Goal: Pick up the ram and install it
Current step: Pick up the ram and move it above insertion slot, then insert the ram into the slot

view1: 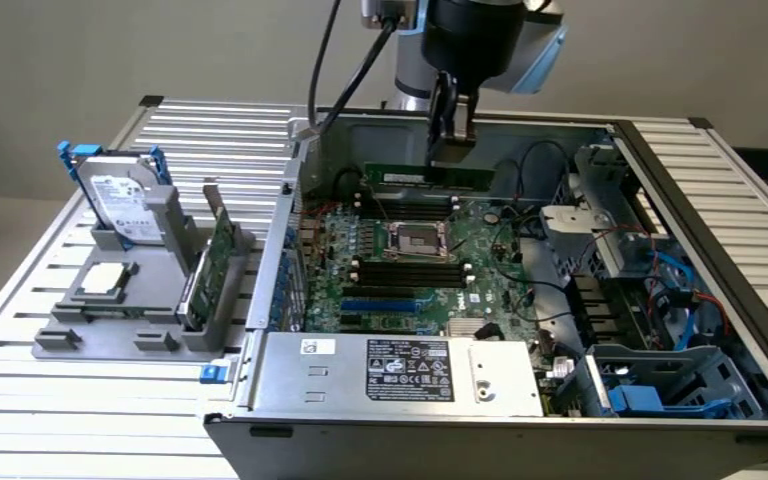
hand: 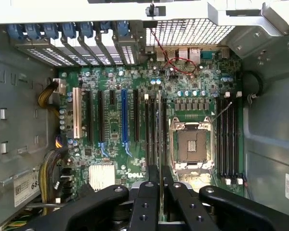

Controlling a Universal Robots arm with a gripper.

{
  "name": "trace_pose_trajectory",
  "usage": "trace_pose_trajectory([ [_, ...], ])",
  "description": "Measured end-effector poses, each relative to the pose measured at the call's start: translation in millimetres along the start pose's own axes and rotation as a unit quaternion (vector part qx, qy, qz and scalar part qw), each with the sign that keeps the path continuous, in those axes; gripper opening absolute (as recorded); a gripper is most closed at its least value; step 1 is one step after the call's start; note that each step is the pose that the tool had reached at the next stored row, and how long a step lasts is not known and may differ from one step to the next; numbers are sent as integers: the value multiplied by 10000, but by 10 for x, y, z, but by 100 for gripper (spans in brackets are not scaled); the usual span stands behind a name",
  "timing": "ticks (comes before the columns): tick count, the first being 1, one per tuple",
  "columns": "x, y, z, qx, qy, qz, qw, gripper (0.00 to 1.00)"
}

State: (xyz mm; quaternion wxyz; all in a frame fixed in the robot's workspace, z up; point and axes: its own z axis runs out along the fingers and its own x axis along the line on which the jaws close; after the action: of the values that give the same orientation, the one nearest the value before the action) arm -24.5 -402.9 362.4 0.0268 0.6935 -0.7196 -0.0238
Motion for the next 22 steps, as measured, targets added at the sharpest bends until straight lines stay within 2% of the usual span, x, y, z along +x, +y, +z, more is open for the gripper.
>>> trace_pose_trajectory([
  [8,-114,-7,145,0,0,58,10000,14],
  [9,-114,-7,145,-5,9,58,10000,14],
  [22,-114,-7,145,-6,9,59,10000,14],
])
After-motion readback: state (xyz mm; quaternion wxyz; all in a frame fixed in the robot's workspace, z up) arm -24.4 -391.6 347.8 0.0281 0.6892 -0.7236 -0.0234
